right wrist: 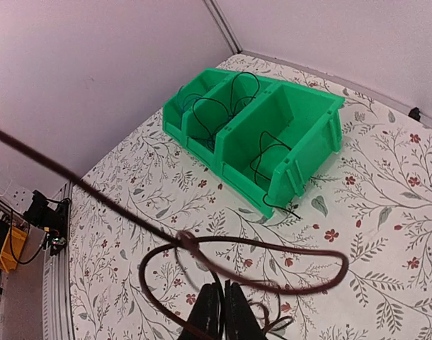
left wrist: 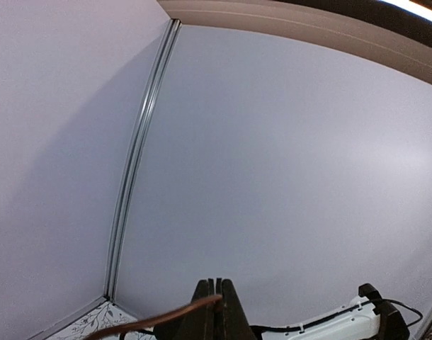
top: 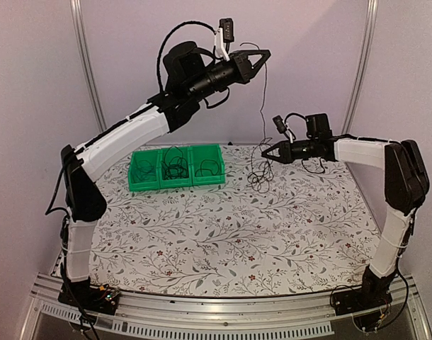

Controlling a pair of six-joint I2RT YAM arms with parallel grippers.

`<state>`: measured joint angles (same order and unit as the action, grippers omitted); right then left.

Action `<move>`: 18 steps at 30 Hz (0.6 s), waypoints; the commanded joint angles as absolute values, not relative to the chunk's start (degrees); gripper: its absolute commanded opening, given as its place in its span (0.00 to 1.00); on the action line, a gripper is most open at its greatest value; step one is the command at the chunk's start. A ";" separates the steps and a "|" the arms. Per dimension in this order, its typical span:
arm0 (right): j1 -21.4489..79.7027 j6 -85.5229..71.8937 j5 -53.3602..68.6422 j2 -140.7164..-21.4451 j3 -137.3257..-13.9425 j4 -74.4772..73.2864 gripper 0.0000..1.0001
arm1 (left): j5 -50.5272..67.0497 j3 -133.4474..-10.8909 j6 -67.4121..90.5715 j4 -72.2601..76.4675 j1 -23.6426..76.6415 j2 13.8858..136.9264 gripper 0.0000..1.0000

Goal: Untangle the cables

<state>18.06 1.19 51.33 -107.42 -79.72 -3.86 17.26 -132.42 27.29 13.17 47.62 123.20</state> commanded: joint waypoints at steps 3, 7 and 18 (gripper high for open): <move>13.45 -5.89 45.38 -113.02 -73.71 -2.58 0.07 | 15.89 -135.65 26.93 14.71 48.00 122.97 0.00; 10.91 -5.05 41.54 -116.10 -73.21 -5.37 0.10 | 14.04 -137.71 24.42 14.48 47.99 121.88 0.00; 8.08 -5.56 32.15 -119.43 -72.28 -7.53 0.11 | 5.68 -143.94 16.03 16.79 48.01 117.66 0.00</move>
